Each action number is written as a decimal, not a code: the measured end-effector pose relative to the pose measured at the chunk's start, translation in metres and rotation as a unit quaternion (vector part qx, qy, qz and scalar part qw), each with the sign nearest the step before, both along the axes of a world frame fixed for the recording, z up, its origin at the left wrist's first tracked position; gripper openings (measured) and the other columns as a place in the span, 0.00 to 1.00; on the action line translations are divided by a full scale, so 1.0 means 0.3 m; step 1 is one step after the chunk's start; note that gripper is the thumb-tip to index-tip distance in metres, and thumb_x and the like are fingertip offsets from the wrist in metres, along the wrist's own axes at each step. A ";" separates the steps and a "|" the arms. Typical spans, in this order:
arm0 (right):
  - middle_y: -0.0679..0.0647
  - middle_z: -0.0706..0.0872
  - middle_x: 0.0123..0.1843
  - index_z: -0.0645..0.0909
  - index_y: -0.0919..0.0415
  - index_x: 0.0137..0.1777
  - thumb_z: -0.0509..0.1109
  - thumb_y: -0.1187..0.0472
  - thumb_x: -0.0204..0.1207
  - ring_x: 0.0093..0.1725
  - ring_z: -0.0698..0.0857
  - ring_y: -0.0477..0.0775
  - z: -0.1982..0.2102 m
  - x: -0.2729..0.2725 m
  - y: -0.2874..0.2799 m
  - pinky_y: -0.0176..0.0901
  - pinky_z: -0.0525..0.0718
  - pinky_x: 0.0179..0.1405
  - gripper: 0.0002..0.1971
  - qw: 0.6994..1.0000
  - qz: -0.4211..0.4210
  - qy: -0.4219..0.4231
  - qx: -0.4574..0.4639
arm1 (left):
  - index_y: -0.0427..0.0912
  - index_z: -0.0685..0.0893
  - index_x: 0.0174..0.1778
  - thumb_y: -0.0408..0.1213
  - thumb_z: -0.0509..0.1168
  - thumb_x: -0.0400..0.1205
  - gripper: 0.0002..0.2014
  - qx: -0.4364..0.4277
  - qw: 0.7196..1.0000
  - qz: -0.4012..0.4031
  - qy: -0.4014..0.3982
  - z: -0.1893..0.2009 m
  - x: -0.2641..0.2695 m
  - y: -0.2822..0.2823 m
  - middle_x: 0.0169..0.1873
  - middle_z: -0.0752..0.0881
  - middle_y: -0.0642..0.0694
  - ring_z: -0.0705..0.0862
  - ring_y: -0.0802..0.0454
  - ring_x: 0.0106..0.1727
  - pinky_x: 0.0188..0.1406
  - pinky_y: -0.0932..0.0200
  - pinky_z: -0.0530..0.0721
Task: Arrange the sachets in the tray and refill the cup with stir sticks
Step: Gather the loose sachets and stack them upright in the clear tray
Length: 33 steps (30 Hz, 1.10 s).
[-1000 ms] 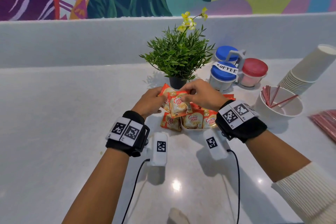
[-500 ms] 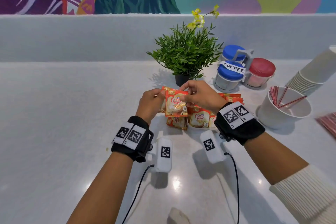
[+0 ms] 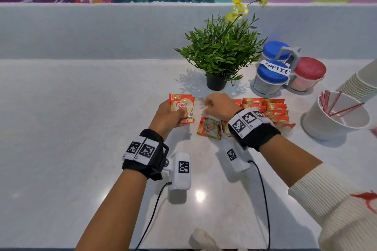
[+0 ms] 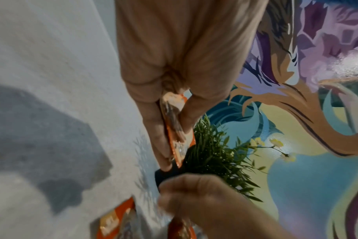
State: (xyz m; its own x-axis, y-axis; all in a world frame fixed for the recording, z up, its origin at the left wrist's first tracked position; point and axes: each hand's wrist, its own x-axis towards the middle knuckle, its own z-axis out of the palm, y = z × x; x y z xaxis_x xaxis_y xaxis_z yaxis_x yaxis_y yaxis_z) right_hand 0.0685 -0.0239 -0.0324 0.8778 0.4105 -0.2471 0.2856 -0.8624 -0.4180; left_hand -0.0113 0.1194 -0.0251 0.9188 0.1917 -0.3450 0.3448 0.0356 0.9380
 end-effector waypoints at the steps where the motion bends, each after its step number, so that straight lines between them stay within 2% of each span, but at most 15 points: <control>1: 0.59 0.80 0.64 0.76 0.62 0.64 0.66 0.59 0.77 0.68 0.74 0.62 -0.017 -0.007 0.006 0.58 0.65 0.72 0.16 0.994 0.030 -0.015 -0.106 | 0.34 0.78 0.59 0.22 0.59 0.81 0.12 -0.002 1.000 0.002 -0.002 -0.003 -0.005 0.008 0.50 0.83 0.34 0.85 0.42 0.44 0.56 0.44 0.84; 3: 0.59 0.80 0.64 0.74 0.61 0.63 0.65 0.59 0.75 0.74 0.67 0.64 -0.048 -0.032 0.026 0.69 0.50 0.76 0.16 0.964 0.083 -0.027 -0.250 | 0.35 0.78 0.56 0.22 0.58 0.82 0.10 -0.002 1.000 0.004 -0.002 -0.011 -0.013 0.024 0.48 0.83 0.35 0.85 0.45 0.42 0.54 0.47 0.84; 5: 0.58 0.81 0.63 0.76 0.60 0.60 0.64 0.60 0.74 0.76 0.62 0.65 -0.063 -0.049 0.042 0.76 0.43 0.75 0.14 0.947 0.097 -0.036 -0.304 | 0.36 0.78 0.55 0.23 0.59 0.82 0.09 -0.004 1.000 0.005 -0.003 -0.016 -0.017 0.037 0.48 0.84 0.36 0.85 0.44 0.44 0.56 0.47 0.84; 9: 0.58 0.83 0.57 0.74 0.58 0.48 0.65 0.59 0.74 0.75 0.62 0.65 -0.068 -0.039 0.049 0.80 0.40 0.74 0.05 0.946 0.081 -0.030 -0.312 | 0.37 0.79 0.55 0.25 0.59 0.82 0.08 -0.005 1.000 0.005 0.002 -0.022 -0.025 0.048 0.49 0.84 0.37 0.85 0.38 0.52 0.59 0.45 0.84; 12: 0.58 0.82 0.56 0.76 0.58 0.46 0.69 0.57 0.71 0.75 0.62 0.65 -0.077 -0.036 0.048 0.80 0.37 0.73 0.08 0.952 0.091 -0.032 -0.292 | 0.37 0.78 0.56 0.26 0.59 0.83 0.08 -0.003 1.000 0.015 0.004 -0.032 -0.024 0.047 0.51 0.85 0.37 0.85 0.40 0.52 0.54 0.51 0.85; 16: 0.58 0.79 0.49 0.76 0.59 0.39 0.67 0.57 0.75 0.71 0.66 0.63 -0.048 -0.045 0.044 0.73 0.39 0.76 0.07 0.988 0.051 -0.020 -0.143 | 0.38 0.79 0.54 0.26 0.58 0.83 0.08 0.002 0.999 0.036 0.001 -0.043 -0.022 0.034 0.50 0.85 0.38 0.85 0.40 0.52 0.53 0.52 0.85; 18: 0.57 0.78 0.41 0.75 0.60 0.35 0.70 0.55 0.73 0.57 0.76 0.59 -0.008 -0.040 0.006 0.59 0.65 0.70 0.11 1.000 -0.003 -0.009 0.001 | 0.39 0.79 0.54 0.25 0.56 0.84 0.09 0.008 0.999 0.050 0.001 -0.047 -0.019 0.024 0.51 0.85 0.38 0.85 0.41 0.53 0.53 0.52 0.85; 19: 0.57 0.77 0.36 0.74 0.61 0.32 0.72 0.55 0.72 0.46 0.78 0.57 0.013 -0.040 -0.023 0.50 0.75 0.54 0.13 0.995 -0.033 0.003 0.089 | 0.40 0.79 0.54 0.25 0.55 0.84 0.10 0.012 0.999 0.052 0.001 -0.048 -0.017 0.017 0.52 0.85 0.37 0.85 0.41 0.54 0.53 0.52 0.85; 20: 0.59 0.76 0.32 0.75 0.64 0.31 0.74 0.57 0.71 0.37 0.77 0.54 0.034 -0.044 -0.054 0.45 0.73 0.40 0.15 0.982 -0.062 0.027 0.174 | 0.40 0.79 0.55 0.25 0.55 0.83 0.11 0.015 0.999 0.051 0.000 -0.050 -0.015 0.007 0.54 0.85 0.37 0.85 0.40 0.56 0.54 0.51 0.85; 23: 0.65 0.84 0.38 0.81 0.78 0.43 0.76 0.64 0.70 0.39 0.82 0.60 0.069 -0.072 -0.138 0.51 0.79 0.40 0.14 0.913 -0.142 0.134 0.358 | 0.41 0.79 0.59 0.25 0.53 0.83 0.14 -0.002 1.000 0.021 -0.012 -0.038 -0.016 -0.047 0.54 0.85 0.39 0.85 0.43 0.55 0.54 0.53 0.85; 25: 0.66 0.89 0.46 0.84 0.75 0.50 0.76 0.66 0.69 0.43 0.86 0.65 0.065 -0.089 -0.181 0.59 0.85 0.47 0.13 0.877 -0.181 0.186 0.404 | 0.42 0.78 0.62 0.25 0.53 0.83 0.15 -0.018 0.999 -0.014 -0.027 -0.023 -0.014 -0.106 0.55 0.85 0.40 0.85 0.45 0.54 0.54 0.54 0.85; 26: 0.67 0.88 0.45 0.84 0.73 0.50 0.76 0.66 0.69 0.37 0.85 0.62 0.063 -0.097 -0.201 0.56 0.86 0.41 0.12 0.874 -0.191 0.186 0.406 | 0.43 0.78 0.62 0.26 0.53 0.84 0.15 -0.023 0.999 -0.030 -0.032 -0.015 -0.010 -0.141 0.55 0.86 0.40 0.86 0.45 0.54 0.55 0.53 0.85; 28: 0.66 0.82 0.37 0.84 0.72 0.45 0.75 0.67 0.70 0.27 0.75 0.52 0.064 -0.110 -0.246 0.40 0.77 0.25 0.08 0.879 -0.203 0.163 0.399 | 0.41 0.77 0.65 0.30 0.53 0.85 0.15 -0.030 0.998 -0.051 -0.032 -0.005 0.002 -0.208 0.58 0.85 0.39 0.85 0.43 0.58 0.58 0.48 0.85; 30: 0.60 0.80 0.30 0.83 0.67 0.41 0.73 0.69 0.72 0.24 0.73 0.48 0.072 -0.116 -0.295 0.36 0.73 0.24 0.02 0.882 -0.198 0.154 0.400 | 0.40 0.76 0.68 0.37 0.50 0.88 0.16 -0.036 0.996 -0.075 -0.029 0.002 0.013 -0.268 0.60 0.85 0.39 0.85 0.42 0.60 0.59 0.46 0.84; 33: 0.47 0.81 0.20 0.83 0.69 0.48 0.71 0.72 0.73 0.20 0.77 0.43 0.089 -0.116 -0.367 0.34 0.79 0.22 0.05 0.886 -0.188 0.141 0.401 | 0.42 0.72 0.72 0.47 0.49 0.88 0.20 -0.030 0.990 -0.139 -0.025 0.015 0.033 -0.359 0.63 0.83 0.39 0.85 0.43 0.60 0.55 0.49 0.86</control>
